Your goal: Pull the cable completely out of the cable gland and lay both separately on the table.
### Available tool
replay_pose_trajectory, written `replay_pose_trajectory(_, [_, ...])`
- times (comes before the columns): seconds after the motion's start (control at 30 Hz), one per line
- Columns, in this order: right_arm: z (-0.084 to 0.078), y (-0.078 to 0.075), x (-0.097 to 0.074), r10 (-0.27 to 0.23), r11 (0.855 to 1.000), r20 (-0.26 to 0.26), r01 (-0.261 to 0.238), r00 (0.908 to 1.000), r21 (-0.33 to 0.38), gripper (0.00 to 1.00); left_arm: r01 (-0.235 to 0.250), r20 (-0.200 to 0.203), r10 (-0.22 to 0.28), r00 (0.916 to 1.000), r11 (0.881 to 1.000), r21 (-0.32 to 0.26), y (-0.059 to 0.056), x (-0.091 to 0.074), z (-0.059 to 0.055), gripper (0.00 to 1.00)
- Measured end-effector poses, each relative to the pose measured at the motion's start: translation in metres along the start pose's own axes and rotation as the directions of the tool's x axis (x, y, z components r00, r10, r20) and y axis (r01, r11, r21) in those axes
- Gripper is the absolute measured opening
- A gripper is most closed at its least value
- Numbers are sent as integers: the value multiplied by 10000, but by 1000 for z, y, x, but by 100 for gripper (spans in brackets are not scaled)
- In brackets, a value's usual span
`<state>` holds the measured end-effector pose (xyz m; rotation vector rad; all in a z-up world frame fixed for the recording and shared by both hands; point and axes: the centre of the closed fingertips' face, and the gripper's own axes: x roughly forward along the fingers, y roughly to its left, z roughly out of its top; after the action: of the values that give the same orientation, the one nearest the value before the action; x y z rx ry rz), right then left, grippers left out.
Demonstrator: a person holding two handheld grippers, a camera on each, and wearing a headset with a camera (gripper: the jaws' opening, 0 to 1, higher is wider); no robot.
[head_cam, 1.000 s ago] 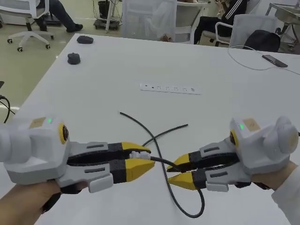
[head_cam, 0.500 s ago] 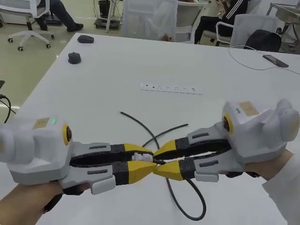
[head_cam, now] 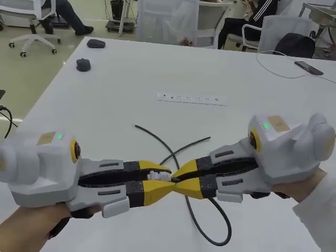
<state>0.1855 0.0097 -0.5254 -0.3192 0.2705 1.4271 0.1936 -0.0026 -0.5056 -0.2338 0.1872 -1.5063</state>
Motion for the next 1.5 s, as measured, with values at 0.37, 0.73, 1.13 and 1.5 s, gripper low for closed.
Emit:
replay_pose_trajectory(0.37, [-22,-2,-1,-87,9999,-378,90,9992,92,2,-136,-345,142,9993,9997,197,3,0,-6,16])
replay_pose_trajectory(0.73, [-57,-6,-13,-475,9987,-1393,499,9891,134,2,-108,-458,119,9989,9996,247,2,1,-8,16])
replay_pose_trajectory(1.13, [-103,-13,-27,-929,9938,-2883,1065,9530,320,2,-169,-173,171,9997,9998,139,2,-1,-3,16])
replay_pose_trajectory(1.5, [-106,-16,-29,-1156,9881,-3037,1406,9457,619,2,-248,-119,250,9996,9996,105,4,-2,-2,16])
